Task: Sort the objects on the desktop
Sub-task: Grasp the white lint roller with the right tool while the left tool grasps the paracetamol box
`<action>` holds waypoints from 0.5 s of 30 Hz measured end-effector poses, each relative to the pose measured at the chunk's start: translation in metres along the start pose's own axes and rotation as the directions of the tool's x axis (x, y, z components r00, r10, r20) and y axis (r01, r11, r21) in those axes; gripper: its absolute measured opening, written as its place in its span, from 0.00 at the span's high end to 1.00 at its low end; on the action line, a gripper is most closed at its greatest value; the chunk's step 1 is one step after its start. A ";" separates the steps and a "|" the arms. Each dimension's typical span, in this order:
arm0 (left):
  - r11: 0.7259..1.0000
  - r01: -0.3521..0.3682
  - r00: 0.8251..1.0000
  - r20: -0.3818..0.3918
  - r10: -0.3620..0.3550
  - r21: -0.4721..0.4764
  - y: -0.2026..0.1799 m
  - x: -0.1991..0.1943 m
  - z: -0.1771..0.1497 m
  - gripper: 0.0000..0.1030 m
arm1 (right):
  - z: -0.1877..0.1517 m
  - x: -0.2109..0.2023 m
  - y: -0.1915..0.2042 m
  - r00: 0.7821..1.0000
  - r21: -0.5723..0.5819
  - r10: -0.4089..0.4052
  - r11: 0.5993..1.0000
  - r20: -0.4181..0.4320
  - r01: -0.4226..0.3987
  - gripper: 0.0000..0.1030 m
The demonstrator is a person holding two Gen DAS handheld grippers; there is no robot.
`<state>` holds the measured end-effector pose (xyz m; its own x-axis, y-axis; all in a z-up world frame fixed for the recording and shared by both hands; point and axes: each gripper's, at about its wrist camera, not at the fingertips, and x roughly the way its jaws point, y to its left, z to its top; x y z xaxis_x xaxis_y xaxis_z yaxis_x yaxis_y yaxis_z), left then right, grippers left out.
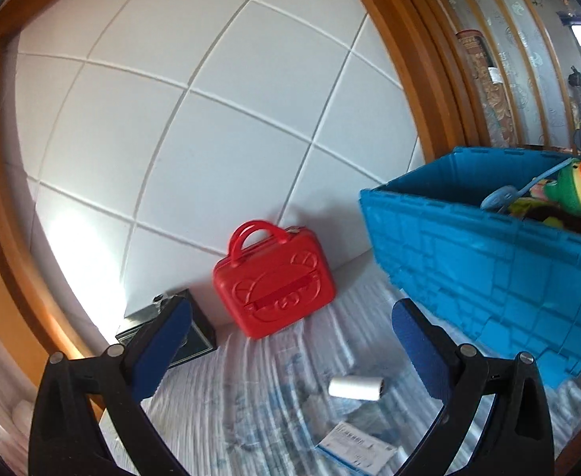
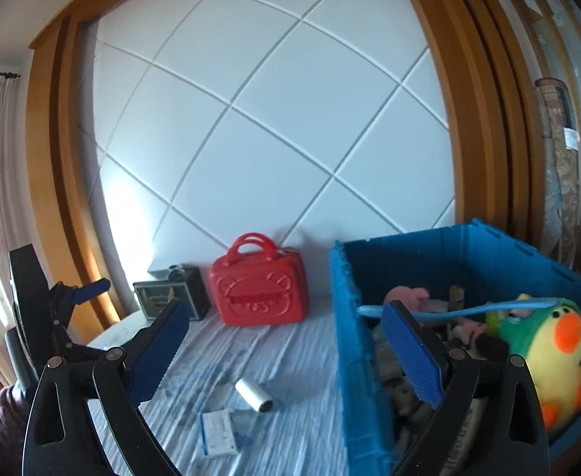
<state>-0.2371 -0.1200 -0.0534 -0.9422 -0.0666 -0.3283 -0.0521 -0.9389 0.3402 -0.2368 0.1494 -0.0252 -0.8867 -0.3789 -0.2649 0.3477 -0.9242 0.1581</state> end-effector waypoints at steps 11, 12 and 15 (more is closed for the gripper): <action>1.000 -0.005 0.992 -0.128 0.002 -0.025 0.064 0.038 -0.098 0.00 | -0.104 0.158 0.062 0.919 -0.021 0.121 0.990 -0.374 -0.139 0.02; 0.999 -0.011 0.990 -0.138 0.005 -0.036 0.062 0.041 -0.107 0.00 | -0.114 0.174 0.063 0.908 -0.034 0.121 0.989 -0.402 -0.147 0.03; 0.997 0.012 0.981 -0.191 -0.027 -0.080 0.052 0.062 -0.129 0.00 | -0.138 0.218 0.066 0.884 -0.113 0.098 0.980 -0.457 -0.167 0.03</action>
<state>-0.2558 -0.2162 -0.1701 -0.8601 -0.1041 -0.4994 -0.0372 -0.9635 0.2649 -0.3648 -0.0009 -0.2041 -0.6108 -0.4473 -0.6533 0.5228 -0.8475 0.0915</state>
